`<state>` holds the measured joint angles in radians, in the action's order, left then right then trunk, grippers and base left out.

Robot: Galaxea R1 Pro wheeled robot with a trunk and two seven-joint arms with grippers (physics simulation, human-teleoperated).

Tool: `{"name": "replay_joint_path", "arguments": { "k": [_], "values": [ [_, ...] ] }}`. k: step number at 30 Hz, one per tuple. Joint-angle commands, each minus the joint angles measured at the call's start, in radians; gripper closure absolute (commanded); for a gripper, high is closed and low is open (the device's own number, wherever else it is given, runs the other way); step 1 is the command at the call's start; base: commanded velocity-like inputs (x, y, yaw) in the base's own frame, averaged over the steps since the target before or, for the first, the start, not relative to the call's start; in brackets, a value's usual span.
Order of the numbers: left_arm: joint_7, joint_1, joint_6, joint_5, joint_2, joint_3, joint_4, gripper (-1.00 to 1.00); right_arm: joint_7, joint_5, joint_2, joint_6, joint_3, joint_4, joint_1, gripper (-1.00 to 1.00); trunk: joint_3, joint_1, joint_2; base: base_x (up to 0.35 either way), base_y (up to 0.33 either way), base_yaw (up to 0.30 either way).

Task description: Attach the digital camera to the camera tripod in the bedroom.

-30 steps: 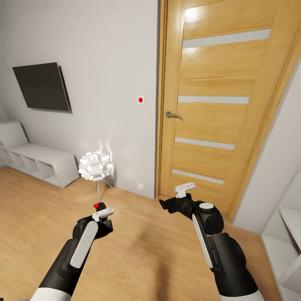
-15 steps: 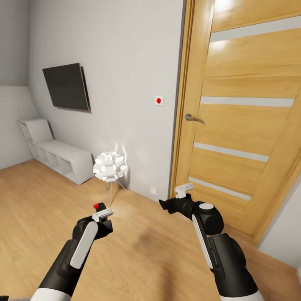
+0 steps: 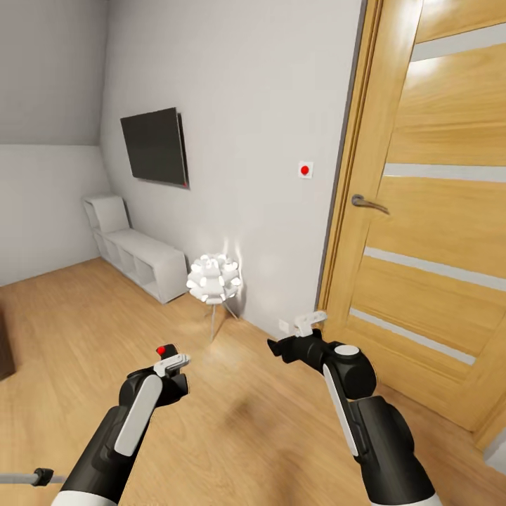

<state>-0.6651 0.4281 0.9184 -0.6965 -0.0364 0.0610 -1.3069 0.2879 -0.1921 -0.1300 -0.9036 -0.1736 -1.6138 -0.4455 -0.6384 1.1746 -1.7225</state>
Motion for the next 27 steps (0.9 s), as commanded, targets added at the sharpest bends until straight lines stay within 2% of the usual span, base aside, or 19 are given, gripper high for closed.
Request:
{"name": "replay_joint_path", "arguments": {
  "k": [1,7,14,20,25,27],
  "values": [
    [-0.008,0.001,0.004,-0.008,0.000,0.000,-0.003,1.00,0.008,-0.010,0.000,-0.005,0.000,-0.001,0.000,-1.00,-0.004,0.004,-0.008,0.013,-0.003,0.295],
    [-0.008,0.000,0.031,-0.010,-0.001,0.006,-0.016,1.00,0.009,-0.010,0.000,-0.006,0.000,-0.001,0.001,-1.00,-0.023,0.027,-0.050,0.006,-0.002,0.295],
    [0.000,0.008,0.096,-0.012,-0.003,0.010,-0.022,1.00,0.009,-0.010,0.000,-0.006,0.000,-0.001,0.002,-1.00,-0.045,0.054,-0.099,0.002,-0.001,0.295],
    [0.006,0.030,0.116,-0.012,-0.008,0.014,-0.024,1.00,0.010,-0.010,0.000,-0.007,0.000,-0.001,0.002,-1.00,-0.045,0.054,-0.099,0.001,0.000,0.295],
    [0.008,0.071,0.124,-0.011,-0.008,0.018,-0.023,1.00,0.010,-0.010,0.000,-0.008,0.003,-0.002,0.002,-1.00,-0.045,0.054,-0.099,0.000,0.000,0.295],
    [0.008,0.095,0.127,-0.009,-0.007,0.021,-0.022,1.00,0.010,-0.010,0.000,-0.009,0.004,-0.002,0.002,-1.00,-0.039,0.046,-0.085,0.000,0.000,0.295]
  ]
}}
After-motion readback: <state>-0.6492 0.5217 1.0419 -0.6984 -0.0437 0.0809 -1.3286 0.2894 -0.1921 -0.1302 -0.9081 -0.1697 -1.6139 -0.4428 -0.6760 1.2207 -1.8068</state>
